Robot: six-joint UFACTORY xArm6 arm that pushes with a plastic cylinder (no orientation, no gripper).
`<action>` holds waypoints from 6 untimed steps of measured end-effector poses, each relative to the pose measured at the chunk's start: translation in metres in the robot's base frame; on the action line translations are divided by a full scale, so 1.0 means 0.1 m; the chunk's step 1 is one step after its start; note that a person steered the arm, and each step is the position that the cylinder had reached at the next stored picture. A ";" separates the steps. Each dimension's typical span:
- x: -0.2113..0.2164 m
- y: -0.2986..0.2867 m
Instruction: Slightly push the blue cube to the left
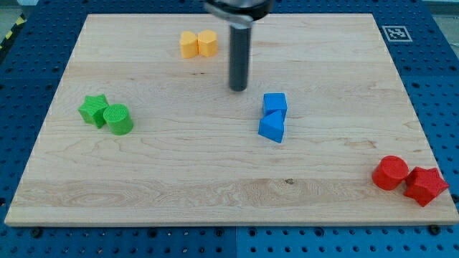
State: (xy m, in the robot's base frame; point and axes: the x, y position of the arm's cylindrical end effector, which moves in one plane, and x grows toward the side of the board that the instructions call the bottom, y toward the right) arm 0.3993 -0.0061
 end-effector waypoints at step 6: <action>0.95 1.57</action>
